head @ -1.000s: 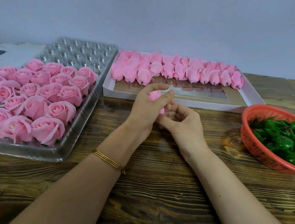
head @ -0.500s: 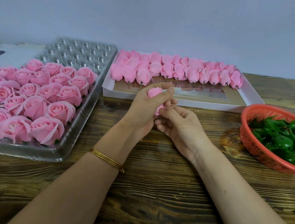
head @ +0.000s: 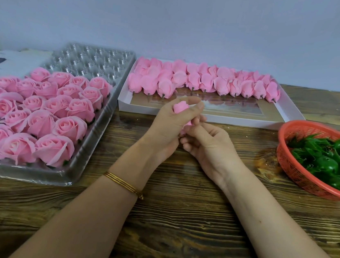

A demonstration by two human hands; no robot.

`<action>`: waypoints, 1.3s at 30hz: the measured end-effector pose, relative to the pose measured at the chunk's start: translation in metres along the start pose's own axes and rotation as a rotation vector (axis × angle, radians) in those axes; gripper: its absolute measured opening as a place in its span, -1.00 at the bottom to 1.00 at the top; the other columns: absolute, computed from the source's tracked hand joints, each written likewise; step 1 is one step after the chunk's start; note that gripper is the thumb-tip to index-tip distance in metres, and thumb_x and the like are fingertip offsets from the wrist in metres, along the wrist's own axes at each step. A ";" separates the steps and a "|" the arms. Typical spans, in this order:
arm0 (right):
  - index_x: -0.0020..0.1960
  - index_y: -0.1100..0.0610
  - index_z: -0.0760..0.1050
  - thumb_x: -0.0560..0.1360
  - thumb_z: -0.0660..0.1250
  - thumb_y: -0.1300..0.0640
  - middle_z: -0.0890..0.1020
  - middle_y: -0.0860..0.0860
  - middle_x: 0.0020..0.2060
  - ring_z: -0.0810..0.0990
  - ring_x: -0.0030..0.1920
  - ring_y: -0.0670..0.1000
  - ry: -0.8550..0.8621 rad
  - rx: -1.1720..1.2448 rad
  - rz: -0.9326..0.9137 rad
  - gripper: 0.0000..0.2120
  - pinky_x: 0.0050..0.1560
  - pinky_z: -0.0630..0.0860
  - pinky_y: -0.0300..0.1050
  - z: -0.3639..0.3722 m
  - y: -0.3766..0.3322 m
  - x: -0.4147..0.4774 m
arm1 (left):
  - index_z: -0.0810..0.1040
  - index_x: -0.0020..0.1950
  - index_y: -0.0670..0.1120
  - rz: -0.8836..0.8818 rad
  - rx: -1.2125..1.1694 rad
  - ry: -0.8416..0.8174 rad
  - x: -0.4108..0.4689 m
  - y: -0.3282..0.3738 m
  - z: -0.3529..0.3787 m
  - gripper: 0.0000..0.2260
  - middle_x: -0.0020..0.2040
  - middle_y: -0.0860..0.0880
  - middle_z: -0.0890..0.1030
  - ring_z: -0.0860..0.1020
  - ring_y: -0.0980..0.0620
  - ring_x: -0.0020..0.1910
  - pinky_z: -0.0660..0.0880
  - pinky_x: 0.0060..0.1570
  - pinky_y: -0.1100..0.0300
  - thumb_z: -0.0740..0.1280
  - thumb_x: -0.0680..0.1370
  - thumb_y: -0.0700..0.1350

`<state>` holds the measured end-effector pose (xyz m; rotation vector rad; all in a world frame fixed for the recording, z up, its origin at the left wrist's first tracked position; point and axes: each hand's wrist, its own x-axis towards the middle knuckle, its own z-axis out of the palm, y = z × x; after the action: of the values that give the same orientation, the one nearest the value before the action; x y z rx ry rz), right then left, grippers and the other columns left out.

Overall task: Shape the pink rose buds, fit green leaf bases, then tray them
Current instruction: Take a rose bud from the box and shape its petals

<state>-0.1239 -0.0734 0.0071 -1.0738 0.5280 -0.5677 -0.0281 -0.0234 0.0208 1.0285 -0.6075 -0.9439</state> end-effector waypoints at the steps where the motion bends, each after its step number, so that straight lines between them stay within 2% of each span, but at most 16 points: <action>1: -0.33 0.17 0.61 0.51 0.33 0.35 0.60 0.05 -0.39 0.52 -0.39 -0.10 -0.028 0.039 0.033 -0.73 -0.35 0.50 -0.33 0.000 -0.002 0.000 | 0.49 0.16 -0.14 -0.006 -0.014 -0.020 0.000 0.001 0.000 -0.85 -0.39 0.01 0.48 0.59 0.10 -0.21 0.46 -0.23 0.20 0.32 0.60 -0.20; 4: -0.31 0.17 0.61 0.50 0.33 0.34 0.61 0.05 -0.38 0.54 -0.37 -0.09 -0.048 0.110 0.077 -0.76 -0.33 0.53 -0.31 -0.002 -0.002 0.000 | 0.50 0.14 -0.14 -0.003 -0.033 -0.023 0.000 0.001 -0.001 -0.88 -0.38 0.00 0.49 0.60 0.09 -0.21 0.56 -0.14 0.25 0.31 0.61 -0.22; 7: -0.17 0.23 0.62 0.44 0.43 0.36 0.62 0.06 -0.36 0.57 -0.32 -0.05 0.022 0.021 0.010 -0.93 -0.27 0.55 -0.29 0.000 0.002 0.000 | 0.52 0.09 -0.13 0.014 0.001 0.053 0.000 -0.001 -0.002 -0.91 -0.41 0.01 0.53 0.60 0.09 -0.25 0.57 -0.14 0.21 0.33 0.60 -0.23; 10: -0.02 0.27 0.61 0.35 0.50 0.39 0.64 0.05 -0.31 0.58 -0.26 -0.04 0.115 -0.151 -0.086 -0.78 -0.20 0.53 -0.23 -0.002 0.008 0.001 | 0.51 0.09 -0.12 0.025 0.024 0.116 0.001 -0.003 0.001 -0.89 -0.38 -0.01 0.58 0.59 0.07 -0.28 0.60 -0.16 0.17 0.36 0.58 -0.23; 14: -0.10 0.18 0.61 0.33 0.52 0.39 0.65 -0.05 -0.36 0.58 -0.31 -0.12 0.150 -0.242 -0.170 -0.78 -0.19 0.53 -0.27 -0.001 0.008 -0.001 | 0.50 0.10 -0.13 0.039 0.022 0.121 0.002 -0.006 0.004 -0.87 -0.45 0.06 0.57 0.59 0.11 -0.31 0.60 -0.19 0.21 0.36 0.57 -0.25; 16: -0.10 0.20 0.62 0.33 0.51 0.41 0.64 -0.07 -0.39 0.57 -0.34 -0.15 0.136 -0.236 -0.190 -0.79 -0.22 0.52 -0.30 -0.001 0.008 -0.002 | 0.50 0.13 -0.15 0.042 0.025 0.104 0.002 -0.006 0.004 -0.84 -0.44 0.06 0.58 0.60 0.13 -0.33 0.59 -0.21 0.23 0.36 0.57 -0.25; 20: -0.13 0.27 0.59 0.37 0.44 0.44 0.58 -0.01 -0.44 0.50 -0.36 -0.07 0.109 -0.148 -0.125 -0.86 -0.24 0.47 -0.26 0.000 0.004 -0.001 | 0.49 0.14 -0.11 0.046 0.051 0.057 0.000 -0.004 0.002 -0.84 -0.44 0.06 0.56 0.61 0.12 -0.27 0.51 -0.23 0.15 0.36 0.58 -0.21; 23: -0.15 0.31 0.58 0.44 0.39 0.40 0.57 0.07 -0.41 0.50 -0.36 -0.04 0.051 -0.002 -0.019 -0.96 -0.32 0.47 -0.31 0.001 0.000 -0.002 | 0.47 0.19 -0.12 0.040 0.045 0.011 0.000 -0.002 0.001 -0.80 -0.43 0.03 0.52 0.62 0.12 -0.23 0.43 -0.26 0.16 0.36 0.58 -0.20; 25: -0.23 0.26 0.58 0.47 0.36 0.39 0.58 0.06 -0.42 0.51 -0.38 -0.06 0.024 0.061 0.032 -0.87 -0.35 0.49 -0.33 0.000 -0.001 -0.001 | 0.47 0.21 -0.15 0.040 0.040 -0.009 0.000 -0.001 0.001 -0.78 -0.42 0.02 0.52 0.62 0.11 -0.23 0.49 -0.27 0.20 0.35 0.58 -0.20; 27: -0.24 0.25 0.59 0.47 0.36 0.39 0.59 0.07 -0.40 0.54 -0.38 -0.07 0.019 0.074 0.033 -0.86 -0.34 0.51 -0.32 0.000 0.000 0.000 | 0.48 0.18 -0.15 0.049 0.031 0.008 0.000 -0.002 0.000 -0.82 -0.43 0.01 0.51 0.61 0.09 -0.26 0.52 -0.24 0.21 0.35 0.58 -0.21; 29: -0.14 0.27 0.60 0.43 0.41 0.40 0.62 0.06 -0.34 0.58 -0.34 -0.06 0.041 0.027 -0.013 -0.93 -0.28 0.54 -0.30 0.000 0.003 0.000 | 0.51 0.12 -0.13 0.055 0.029 0.060 0.001 -0.003 -0.001 -0.87 -0.43 -0.01 0.52 0.60 0.07 -0.28 0.54 -0.18 0.15 0.36 0.58 -0.22; 33: 0.11 0.32 0.58 0.35 0.50 0.40 0.65 0.06 -0.25 0.60 -0.21 -0.05 0.125 -0.164 -0.132 -0.66 -0.10 0.57 -0.21 -0.001 0.009 0.000 | 0.52 0.15 -0.17 0.065 0.020 0.134 0.004 -0.007 -0.001 -0.81 -0.34 -0.08 0.55 0.60 0.02 -0.26 0.61 -0.11 0.08 0.39 0.56 -0.22; 35: 0.08 0.31 0.59 0.35 0.51 0.40 0.64 0.02 -0.29 0.58 -0.25 -0.08 0.149 -0.234 -0.193 -0.69 -0.13 0.55 -0.25 0.000 0.009 -0.001 | 0.51 0.14 -0.16 0.073 0.021 0.141 0.004 -0.009 0.000 -0.81 -0.36 -0.04 0.58 0.60 0.04 -0.27 0.61 -0.14 0.12 0.40 0.55 -0.22; 39: -0.13 0.19 0.62 0.37 0.49 0.39 0.62 -0.10 -0.40 0.55 -0.34 -0.17 0.141 -0.280 -0.253 -0.84 -0.23 0.51 -0.33 0.000 0.008 -0.004 | 0.51 0.10 -0.12 0.071 0.011 0.119 0.004 -0.010 0.002 -0.84 -0.43 0.05 0.58 0.60 0.08 -0.28 0.60 -0.20 0.20 0.40 0.55 -0.23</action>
<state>-0.1250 -0.0679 0.0007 -1.3852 0.6118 -0.8128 -0.0310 -0.0301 0.0130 1.0586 -0.5475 -0.8123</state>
